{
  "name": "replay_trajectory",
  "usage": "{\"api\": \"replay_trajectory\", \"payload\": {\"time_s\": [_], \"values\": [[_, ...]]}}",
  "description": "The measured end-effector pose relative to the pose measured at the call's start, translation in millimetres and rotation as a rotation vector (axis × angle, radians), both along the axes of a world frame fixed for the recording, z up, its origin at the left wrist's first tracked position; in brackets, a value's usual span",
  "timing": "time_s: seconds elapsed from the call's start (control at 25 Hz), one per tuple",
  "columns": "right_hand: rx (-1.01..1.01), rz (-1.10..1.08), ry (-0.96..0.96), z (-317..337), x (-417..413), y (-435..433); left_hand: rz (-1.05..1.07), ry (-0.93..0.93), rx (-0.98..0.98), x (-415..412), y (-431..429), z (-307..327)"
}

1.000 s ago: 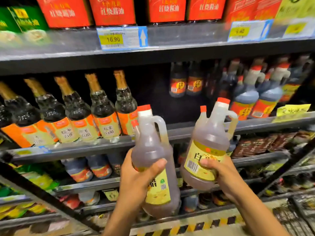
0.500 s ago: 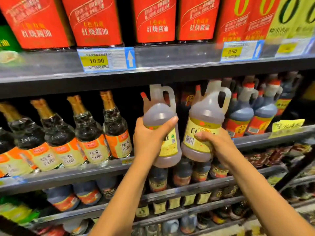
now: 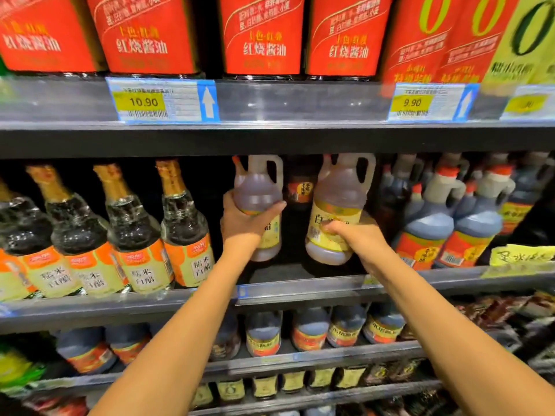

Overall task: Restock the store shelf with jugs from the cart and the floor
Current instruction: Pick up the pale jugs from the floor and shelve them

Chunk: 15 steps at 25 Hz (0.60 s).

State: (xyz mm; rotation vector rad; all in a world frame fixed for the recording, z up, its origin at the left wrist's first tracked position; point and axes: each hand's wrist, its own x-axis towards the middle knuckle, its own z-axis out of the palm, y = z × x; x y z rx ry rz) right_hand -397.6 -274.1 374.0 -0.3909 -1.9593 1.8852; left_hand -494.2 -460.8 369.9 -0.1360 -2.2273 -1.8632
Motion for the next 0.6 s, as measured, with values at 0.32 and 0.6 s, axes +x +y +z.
{"api": "replay_trajectory", "payload": {"time_s": [0.32, 0.6], "values": [[0.067, 0.16, -0.048, -21.0, -49.7, -6.6, 0.053, 0.097, 0.121, -31.7, 2.8, -16.7], [0.173, 0.48, -0.069, -26.3, -83.9, 4.1, -0.011, 0.075, 0.057, -40.8, -0.7, -29.1]]}}
